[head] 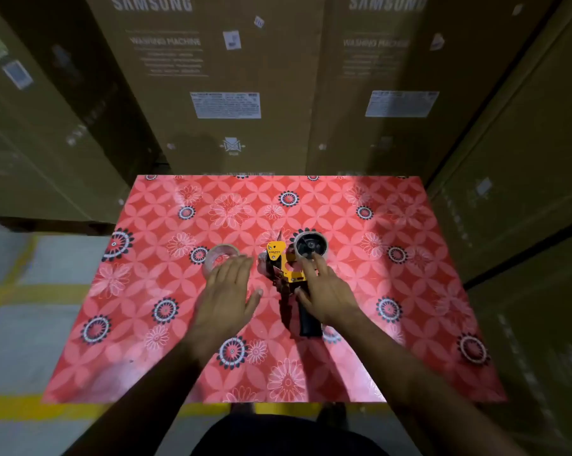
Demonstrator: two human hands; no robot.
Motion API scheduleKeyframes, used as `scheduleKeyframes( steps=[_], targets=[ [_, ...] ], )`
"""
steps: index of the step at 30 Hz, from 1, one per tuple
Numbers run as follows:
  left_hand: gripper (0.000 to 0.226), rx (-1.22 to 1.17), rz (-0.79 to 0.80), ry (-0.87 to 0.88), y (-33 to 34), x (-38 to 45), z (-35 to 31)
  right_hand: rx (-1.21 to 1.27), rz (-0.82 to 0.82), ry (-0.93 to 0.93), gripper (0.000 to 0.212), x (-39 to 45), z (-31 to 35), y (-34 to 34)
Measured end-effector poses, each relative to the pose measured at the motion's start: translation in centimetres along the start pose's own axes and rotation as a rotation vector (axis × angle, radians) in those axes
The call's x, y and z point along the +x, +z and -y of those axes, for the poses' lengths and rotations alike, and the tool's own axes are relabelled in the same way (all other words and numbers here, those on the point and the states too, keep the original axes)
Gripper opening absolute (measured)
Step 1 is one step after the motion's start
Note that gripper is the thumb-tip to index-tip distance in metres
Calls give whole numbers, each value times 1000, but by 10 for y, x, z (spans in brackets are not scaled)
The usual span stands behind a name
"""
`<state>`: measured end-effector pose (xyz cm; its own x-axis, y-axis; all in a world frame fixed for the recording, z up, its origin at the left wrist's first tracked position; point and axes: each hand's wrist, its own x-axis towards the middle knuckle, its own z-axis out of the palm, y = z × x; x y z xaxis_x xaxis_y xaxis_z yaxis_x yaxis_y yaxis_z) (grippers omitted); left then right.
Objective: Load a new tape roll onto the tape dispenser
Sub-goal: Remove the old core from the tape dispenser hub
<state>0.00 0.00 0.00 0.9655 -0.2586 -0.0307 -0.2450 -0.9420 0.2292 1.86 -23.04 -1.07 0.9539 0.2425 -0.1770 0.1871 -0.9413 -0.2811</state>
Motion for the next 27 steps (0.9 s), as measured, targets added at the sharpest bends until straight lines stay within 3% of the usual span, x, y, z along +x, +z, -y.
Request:
scheduleKeyframes(
  steps=[4, 8, 18, 24, 27],
  targets=[
    [70, 16, 58, 6, 8, -5, 0, -99, 104, 50, 83, 17, 5, 19],
    [69, 4, 68, 19, 17, -10, 1, -124, 155, 41, 81, 24, 1, 22],
    [68, -17, 63, 64, 40, -19, -13, -88, 117, -26, 79, -12, 1, 39],
    [71, -54, 119, 84, 57, -26, -19, 19, 99, -29, 96, -35, 0, 50],
    [70, -49, 148, 78, 63, -29, -19, -8, 90, -41, 94, -40, 0, 46]
  ],
)
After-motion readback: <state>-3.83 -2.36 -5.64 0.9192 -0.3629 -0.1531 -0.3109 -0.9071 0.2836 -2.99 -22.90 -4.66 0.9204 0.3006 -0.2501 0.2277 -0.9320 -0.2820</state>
